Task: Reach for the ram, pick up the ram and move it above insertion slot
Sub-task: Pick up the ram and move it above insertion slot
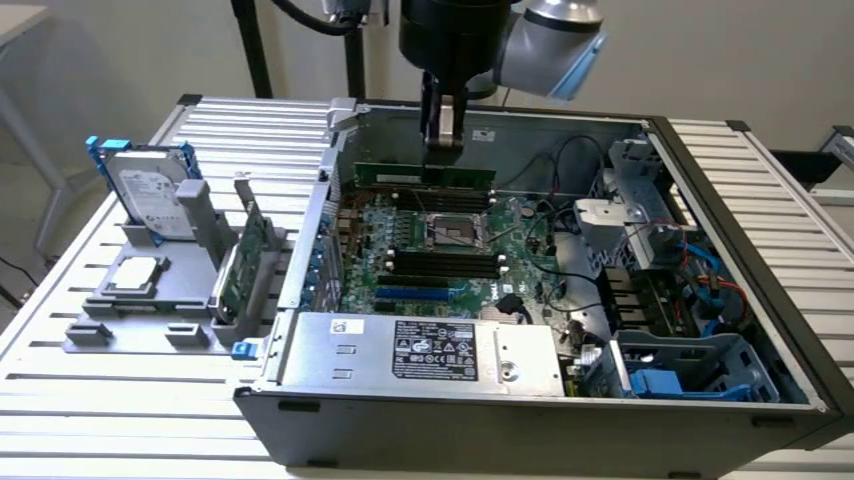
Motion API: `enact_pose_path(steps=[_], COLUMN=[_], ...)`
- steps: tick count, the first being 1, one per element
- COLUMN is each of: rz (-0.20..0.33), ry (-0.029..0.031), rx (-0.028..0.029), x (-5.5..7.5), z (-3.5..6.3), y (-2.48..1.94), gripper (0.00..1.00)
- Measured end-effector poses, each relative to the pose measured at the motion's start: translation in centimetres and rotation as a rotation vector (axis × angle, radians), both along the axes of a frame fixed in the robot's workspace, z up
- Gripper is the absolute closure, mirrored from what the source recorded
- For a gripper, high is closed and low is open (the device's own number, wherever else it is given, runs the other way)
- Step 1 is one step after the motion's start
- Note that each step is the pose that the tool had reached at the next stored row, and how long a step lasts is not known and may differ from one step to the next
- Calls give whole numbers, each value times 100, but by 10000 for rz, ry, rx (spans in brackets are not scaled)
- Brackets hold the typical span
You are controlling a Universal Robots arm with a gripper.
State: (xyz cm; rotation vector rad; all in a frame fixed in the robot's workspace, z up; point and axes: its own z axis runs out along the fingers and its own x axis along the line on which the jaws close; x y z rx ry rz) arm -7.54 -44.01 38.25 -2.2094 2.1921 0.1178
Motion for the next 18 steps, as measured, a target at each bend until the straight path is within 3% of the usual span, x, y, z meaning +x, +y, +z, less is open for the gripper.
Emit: enact_pose_path(steps=[6, 10, 18], rz=[0, 0, 0], ry=[1, 4, 10], rx=[-2, -1, 0], x=[197, 294, 297], z=[-20, -22, -23], y=[96, 98, 99], gripper=[86, 86, 86])
